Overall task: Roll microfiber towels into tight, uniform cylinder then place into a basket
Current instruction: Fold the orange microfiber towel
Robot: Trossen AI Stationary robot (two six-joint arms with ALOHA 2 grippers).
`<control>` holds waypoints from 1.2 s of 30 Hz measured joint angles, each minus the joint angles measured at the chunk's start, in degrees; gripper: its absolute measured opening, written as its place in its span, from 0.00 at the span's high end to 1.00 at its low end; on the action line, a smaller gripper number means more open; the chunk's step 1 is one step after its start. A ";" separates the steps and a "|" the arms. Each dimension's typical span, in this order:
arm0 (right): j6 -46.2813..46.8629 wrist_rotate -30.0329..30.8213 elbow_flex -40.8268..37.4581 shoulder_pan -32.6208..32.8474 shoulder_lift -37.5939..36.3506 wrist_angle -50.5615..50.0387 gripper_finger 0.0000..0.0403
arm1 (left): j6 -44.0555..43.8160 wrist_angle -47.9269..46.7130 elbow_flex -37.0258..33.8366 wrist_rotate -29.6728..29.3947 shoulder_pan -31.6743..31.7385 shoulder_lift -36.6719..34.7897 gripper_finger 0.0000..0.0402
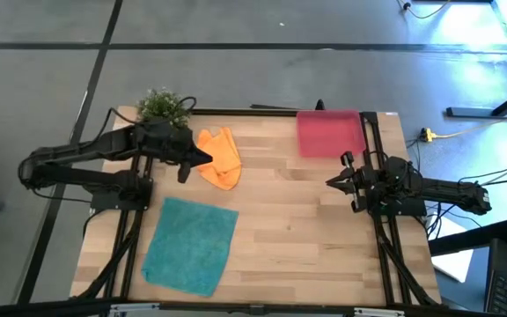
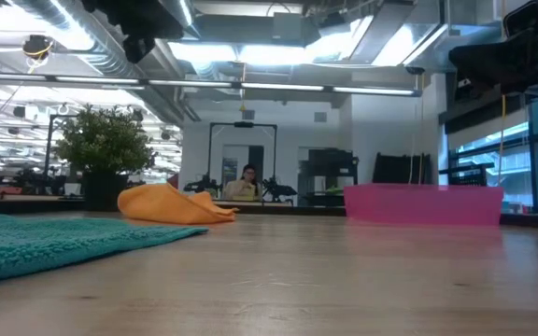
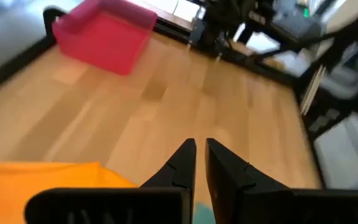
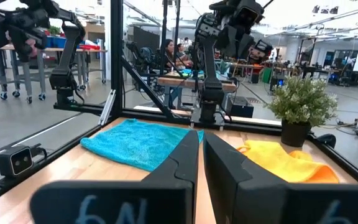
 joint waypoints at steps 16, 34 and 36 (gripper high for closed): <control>-1.27 0.81 9.37 0.00 0.87 -8.18 0.93 | -0.33 -6.16 -0.02 -5.07 -2.44 3.92 0.99; -7.63 8.62 34.23 0.00 16.66 -38.97 0.93 | -3.80 -12.93 -0.02 -8.46 -4.09 12.47 0.93; -7.55 8.62 34.53 0.00 17.87 -38.97 0.93 | -3.85 -13.11 -0.02 -8.78 -4.08 13.10 0.90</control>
